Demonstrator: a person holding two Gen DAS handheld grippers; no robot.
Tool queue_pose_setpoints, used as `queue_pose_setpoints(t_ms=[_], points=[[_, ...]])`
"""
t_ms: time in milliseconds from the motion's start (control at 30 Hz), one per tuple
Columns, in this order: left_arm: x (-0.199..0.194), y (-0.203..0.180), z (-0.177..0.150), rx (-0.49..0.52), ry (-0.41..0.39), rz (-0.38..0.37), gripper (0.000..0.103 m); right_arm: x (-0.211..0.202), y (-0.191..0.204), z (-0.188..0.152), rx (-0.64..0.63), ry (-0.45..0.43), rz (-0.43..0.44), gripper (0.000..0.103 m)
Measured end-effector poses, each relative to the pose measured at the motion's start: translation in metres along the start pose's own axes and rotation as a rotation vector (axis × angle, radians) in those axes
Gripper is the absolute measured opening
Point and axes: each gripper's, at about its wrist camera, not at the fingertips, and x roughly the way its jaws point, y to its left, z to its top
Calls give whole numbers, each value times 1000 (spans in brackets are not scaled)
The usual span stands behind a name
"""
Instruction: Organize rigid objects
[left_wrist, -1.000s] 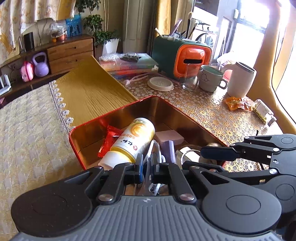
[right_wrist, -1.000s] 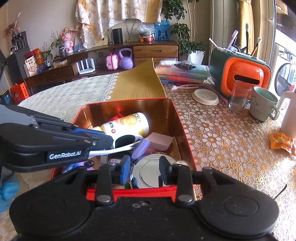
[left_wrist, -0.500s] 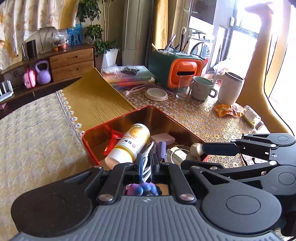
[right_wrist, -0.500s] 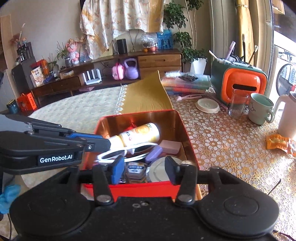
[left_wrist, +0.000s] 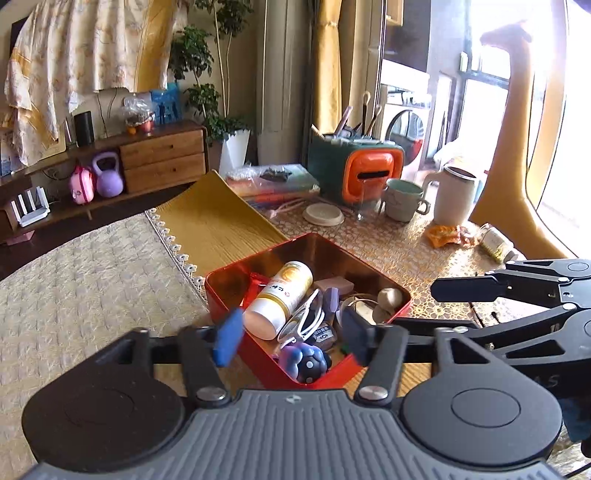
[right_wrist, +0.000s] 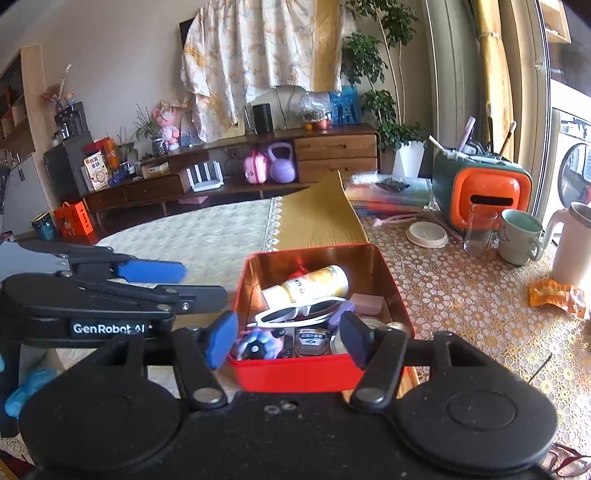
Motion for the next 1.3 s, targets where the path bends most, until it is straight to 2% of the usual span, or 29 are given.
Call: queue_pose_setpoints(t_ms=[67,133,233,433,600,700,733,933,1300], points=[[-7,3,-3,-18,2,-6,64,-7,2,-2,-3,-7,3,64],[-14,3,-7,-20,-1,-9,66,-13,4,-4,-8,-18,1,72],[-27,4,-14,-24,-16,-13,79,-26,10,-7,-8,-39,7,80],[-48,1,-27,-13,-33,-1,81,-46,15,-11,-2,-89,7,95],[-61,-1,-35,-30,-42,-27,89,-60,21,-16,-12,-125,6,102],[-65,-2,-40,-49,-37,-29,95,-67,23,-20,-13,-139,4,103],[-67,-3,-42,-49,-39,-25,103,-69,24,-21,-15,-143,3,103],[-75,-7,-48,-39,-46,-28,103,-76,28,-28,-22,-151,-9,103],[-94,-22,-47,21,-96,31,103,-88,27,-31,26,-181,-7,103]])
